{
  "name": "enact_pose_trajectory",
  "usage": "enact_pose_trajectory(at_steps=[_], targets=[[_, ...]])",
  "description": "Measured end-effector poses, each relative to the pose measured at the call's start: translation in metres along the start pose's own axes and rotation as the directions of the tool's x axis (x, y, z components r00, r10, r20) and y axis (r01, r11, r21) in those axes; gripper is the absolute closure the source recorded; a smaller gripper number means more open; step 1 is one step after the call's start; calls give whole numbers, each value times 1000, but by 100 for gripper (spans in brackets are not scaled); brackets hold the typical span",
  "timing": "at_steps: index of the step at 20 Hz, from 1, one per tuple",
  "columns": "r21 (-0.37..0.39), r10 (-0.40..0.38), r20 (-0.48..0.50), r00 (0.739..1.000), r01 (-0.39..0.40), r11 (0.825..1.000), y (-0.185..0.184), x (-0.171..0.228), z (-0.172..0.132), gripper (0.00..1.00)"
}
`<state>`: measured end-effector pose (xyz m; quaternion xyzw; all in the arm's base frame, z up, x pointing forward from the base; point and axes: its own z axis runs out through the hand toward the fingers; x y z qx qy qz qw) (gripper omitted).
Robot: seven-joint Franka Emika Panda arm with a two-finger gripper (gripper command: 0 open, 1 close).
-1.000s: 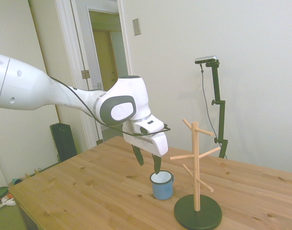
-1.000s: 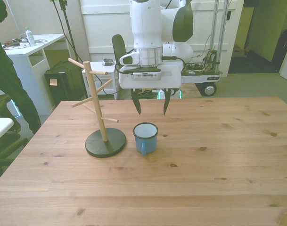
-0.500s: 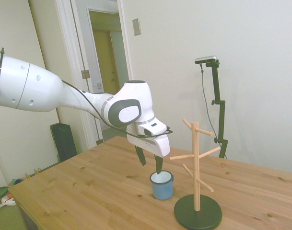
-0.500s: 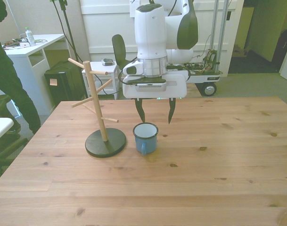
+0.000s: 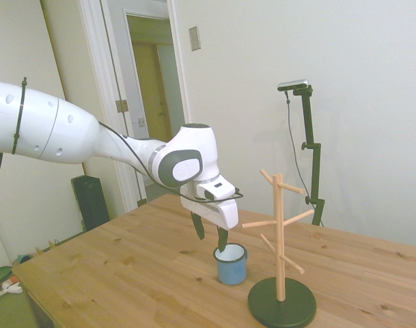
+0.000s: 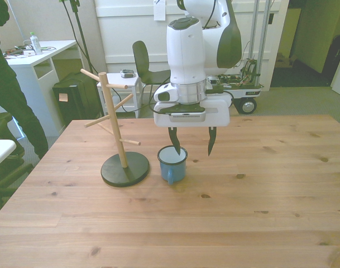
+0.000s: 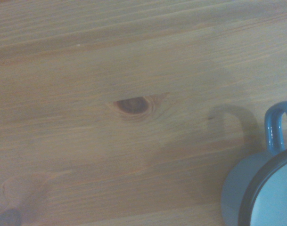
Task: Hang the mug
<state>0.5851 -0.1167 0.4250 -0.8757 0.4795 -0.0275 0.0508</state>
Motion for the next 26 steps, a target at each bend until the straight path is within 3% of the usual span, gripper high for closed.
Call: enact_pose_trajectory(at_steps=[2, 3, 26], targets=[[1, 13, 12, 1000, -13, 1000, 2, 2, 5, 0], [1, 20, 20, 1000, -20, 1000, 3, 2, 8, 100], [9, 42, 35, 998, -43, 999, 8, 11, 30, 100]])
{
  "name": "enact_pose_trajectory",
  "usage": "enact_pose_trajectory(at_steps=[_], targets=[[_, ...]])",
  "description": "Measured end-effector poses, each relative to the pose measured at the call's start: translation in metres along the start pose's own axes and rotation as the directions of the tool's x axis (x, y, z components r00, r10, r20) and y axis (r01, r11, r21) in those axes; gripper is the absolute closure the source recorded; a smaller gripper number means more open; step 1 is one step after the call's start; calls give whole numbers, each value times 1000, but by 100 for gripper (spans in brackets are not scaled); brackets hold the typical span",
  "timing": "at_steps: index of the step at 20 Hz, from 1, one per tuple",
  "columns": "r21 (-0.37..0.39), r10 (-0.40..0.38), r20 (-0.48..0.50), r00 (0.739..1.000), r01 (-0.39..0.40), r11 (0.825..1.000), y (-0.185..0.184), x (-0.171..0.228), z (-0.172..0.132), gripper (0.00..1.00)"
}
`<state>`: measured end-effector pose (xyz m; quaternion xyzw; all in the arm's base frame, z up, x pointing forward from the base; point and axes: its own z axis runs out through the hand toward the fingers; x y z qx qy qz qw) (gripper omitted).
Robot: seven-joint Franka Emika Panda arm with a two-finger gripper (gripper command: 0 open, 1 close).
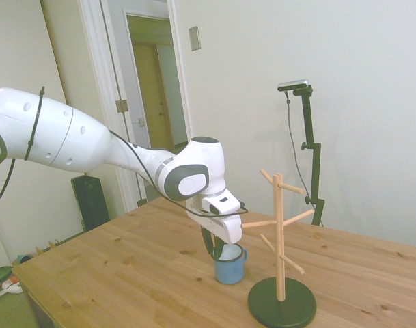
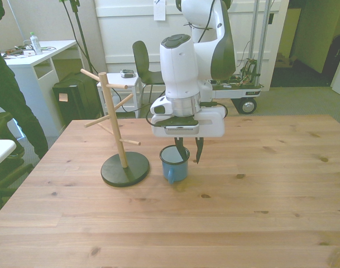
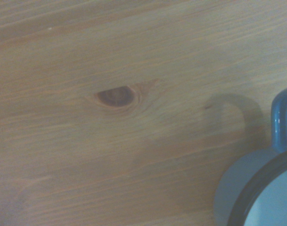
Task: Hang the mug
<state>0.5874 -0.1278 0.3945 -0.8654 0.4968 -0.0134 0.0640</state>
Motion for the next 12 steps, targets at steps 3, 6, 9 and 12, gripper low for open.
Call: enact_pose_trajectory(at_steps=[3, 6, 9, 12], targets=[[0, -1, 0, 1000, 1, 1000, 0, 0, 0, 100], [0, -3, 0, 1000, 3, 1000, -1, -1, 0, 100], [-2, -5, 2, 1000, 5, 1000, -2, -2, 1, 100], [-9, -7, 3, 1000, 7, 1000, -1, -2, 5, 100]])
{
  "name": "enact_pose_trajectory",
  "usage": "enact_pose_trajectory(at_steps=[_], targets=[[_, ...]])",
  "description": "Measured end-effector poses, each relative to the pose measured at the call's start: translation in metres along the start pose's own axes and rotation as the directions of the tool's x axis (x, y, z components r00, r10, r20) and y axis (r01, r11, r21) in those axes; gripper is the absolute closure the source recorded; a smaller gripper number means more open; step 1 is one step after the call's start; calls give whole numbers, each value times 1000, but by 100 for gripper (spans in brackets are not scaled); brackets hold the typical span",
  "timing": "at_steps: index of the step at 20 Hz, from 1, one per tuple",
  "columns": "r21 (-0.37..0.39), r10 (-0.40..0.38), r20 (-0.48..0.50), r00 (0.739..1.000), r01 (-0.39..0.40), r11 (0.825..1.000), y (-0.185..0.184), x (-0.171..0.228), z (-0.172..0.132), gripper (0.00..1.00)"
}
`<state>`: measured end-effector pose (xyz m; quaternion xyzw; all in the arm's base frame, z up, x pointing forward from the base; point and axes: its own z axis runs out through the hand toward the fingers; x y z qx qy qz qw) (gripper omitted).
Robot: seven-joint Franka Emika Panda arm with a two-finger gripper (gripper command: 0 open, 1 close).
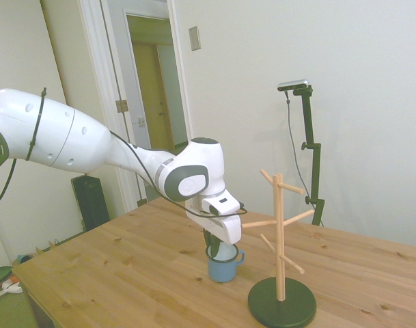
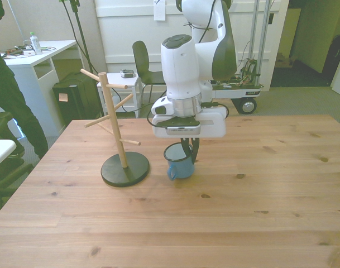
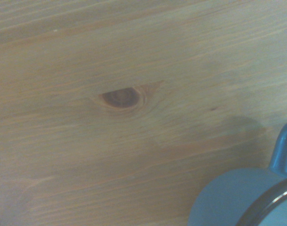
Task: Hang the mug
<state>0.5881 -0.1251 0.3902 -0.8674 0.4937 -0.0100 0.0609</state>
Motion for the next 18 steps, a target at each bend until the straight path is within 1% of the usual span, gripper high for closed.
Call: enact_pose_trajectory(at_steps=[5, 9, 18], targets=[[-18, -9, -19, 1000, 8, 1000, 7, 7, -1, 100], [-18, -5, -45, 999, 4, 1000, 22, 22, -14, 100], [11, -21, -80, 997, 22, 1000, 21, 15, -43, 100]])
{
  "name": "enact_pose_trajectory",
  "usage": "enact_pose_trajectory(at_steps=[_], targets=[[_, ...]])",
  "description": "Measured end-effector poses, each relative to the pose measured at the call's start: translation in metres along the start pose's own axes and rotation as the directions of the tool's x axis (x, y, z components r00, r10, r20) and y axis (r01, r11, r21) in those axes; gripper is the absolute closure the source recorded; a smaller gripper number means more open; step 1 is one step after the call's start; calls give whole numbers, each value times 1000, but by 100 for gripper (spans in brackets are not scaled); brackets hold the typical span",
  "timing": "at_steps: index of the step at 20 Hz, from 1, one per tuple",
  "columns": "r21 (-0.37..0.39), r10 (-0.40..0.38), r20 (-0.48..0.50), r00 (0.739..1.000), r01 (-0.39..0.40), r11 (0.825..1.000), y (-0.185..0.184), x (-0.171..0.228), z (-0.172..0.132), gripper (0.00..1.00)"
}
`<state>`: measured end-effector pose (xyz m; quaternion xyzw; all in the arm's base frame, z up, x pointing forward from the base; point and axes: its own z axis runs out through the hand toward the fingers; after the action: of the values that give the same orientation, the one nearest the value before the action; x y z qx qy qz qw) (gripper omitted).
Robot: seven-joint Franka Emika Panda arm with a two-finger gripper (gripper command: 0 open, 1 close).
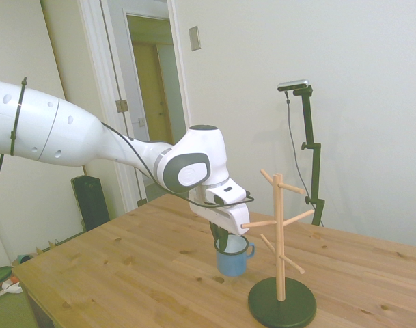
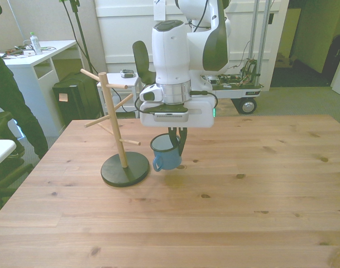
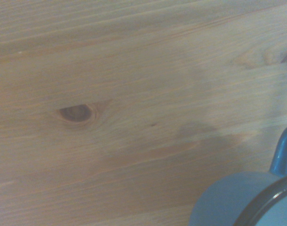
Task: Hang the mug
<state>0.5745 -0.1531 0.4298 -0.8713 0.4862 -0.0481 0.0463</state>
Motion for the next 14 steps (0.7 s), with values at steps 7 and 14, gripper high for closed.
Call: enact_pose_trajectory(at_steps=[7, 14], targets=[[21, 5, -17, 1000, -4, 1000, 6, 0, -18, 100], [33, 10, -32, 999, -9, 999, 18, 11, -28, 100]])
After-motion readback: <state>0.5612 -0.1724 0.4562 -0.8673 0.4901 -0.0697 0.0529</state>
